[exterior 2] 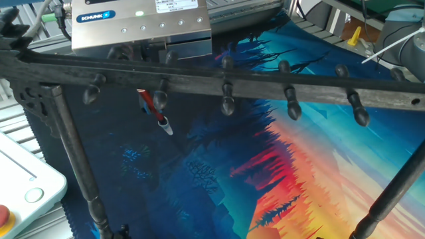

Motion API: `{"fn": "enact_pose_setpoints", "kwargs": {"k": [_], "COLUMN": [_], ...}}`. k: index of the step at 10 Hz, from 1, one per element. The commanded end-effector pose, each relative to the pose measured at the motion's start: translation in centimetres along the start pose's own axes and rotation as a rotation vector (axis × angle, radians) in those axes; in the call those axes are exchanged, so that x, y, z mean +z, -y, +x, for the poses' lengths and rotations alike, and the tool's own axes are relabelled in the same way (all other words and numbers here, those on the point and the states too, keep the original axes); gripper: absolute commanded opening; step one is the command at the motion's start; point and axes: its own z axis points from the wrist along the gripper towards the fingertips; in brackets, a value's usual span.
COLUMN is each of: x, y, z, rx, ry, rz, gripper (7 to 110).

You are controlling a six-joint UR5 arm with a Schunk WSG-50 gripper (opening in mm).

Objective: Place the brush on the pen rack

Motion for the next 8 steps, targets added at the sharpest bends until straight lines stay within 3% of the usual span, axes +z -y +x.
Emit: {"fn": "enact_pose_setpoints", "kwargs": {"k": [1, 8], "x": [-0.19, 0.02], "y": [0.35, 1.25], "z": [-0.69, -0.65], "rx": [0.005, -0.003], "ry": [0.018, 0.022], "rz": [0.002, -0.003], "gripper": [7, 7]}}
